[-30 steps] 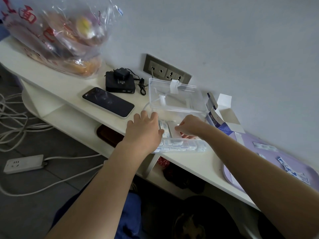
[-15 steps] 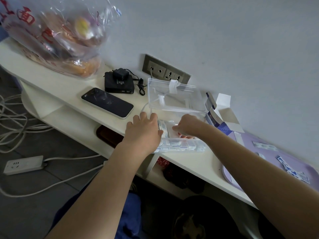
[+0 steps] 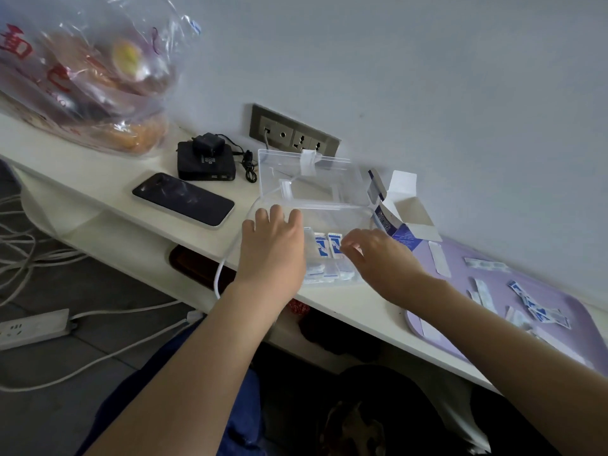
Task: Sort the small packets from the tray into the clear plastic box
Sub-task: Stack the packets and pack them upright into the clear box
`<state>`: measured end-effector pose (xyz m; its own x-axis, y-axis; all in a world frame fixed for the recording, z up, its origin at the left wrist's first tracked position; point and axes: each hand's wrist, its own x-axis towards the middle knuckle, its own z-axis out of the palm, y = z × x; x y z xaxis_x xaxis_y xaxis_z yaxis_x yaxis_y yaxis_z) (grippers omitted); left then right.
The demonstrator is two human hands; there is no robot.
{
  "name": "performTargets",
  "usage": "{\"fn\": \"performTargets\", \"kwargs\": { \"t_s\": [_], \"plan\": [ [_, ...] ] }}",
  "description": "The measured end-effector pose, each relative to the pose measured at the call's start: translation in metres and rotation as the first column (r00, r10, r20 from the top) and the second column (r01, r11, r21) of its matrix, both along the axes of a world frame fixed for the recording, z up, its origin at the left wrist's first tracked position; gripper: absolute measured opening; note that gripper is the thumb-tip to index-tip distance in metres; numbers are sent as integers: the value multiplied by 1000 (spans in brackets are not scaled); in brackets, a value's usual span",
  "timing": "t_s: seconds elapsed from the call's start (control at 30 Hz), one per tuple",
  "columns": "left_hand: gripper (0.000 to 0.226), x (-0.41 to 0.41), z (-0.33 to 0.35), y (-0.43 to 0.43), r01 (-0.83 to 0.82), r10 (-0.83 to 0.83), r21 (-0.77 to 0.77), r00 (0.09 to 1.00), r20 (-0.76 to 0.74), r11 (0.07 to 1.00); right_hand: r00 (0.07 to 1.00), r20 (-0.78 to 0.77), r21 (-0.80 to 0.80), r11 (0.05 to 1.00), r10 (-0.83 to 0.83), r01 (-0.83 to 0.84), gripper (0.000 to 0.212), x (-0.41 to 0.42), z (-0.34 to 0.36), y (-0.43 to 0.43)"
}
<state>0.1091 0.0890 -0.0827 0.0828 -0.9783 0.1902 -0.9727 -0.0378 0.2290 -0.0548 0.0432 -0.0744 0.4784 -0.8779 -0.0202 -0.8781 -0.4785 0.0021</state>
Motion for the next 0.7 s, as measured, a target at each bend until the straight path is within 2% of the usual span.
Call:
{"fn": "performTargets", "kwargs": {
  "t_s": [0.1, 0.2, 0.33, 0.47, 0.57, 0.7],
  "plan": [
    [29, -23, -3, 1, 90, -90, -34, 996, 1, 995, 998, 4, -99, 993, 68, -68, 29, -23, -6, 4],
    [31, -49, -4, 5, 190, -189, 3, 981, -34, 982, 994, 34, -129, 986, 108, -103, 26, -46, -9, 9],
    [31, -84, -9, 5, 257, -258, 35, 966, 19, 966, 986, 140, -175, 983, 86, -60, 22, -79, -14, 17],
    [32, -117, -9, 0, 383, -382, -79, 924, 32, 920, 987, 151, -116, 990, -60, 78, 23, -122, -28, 22],
    [27, -148, -13, -5, 564, -567, -64, 823, -43, 823, 962, 157, -56, 970, -224, 235, 27, -165, -41, 22],
    [24, -186, -32, -22, 624, -624, 53, 781, -17, 780, 876, 156, 32, 889, -456, 457, 35, -219, -54, 16]
  ]
}}
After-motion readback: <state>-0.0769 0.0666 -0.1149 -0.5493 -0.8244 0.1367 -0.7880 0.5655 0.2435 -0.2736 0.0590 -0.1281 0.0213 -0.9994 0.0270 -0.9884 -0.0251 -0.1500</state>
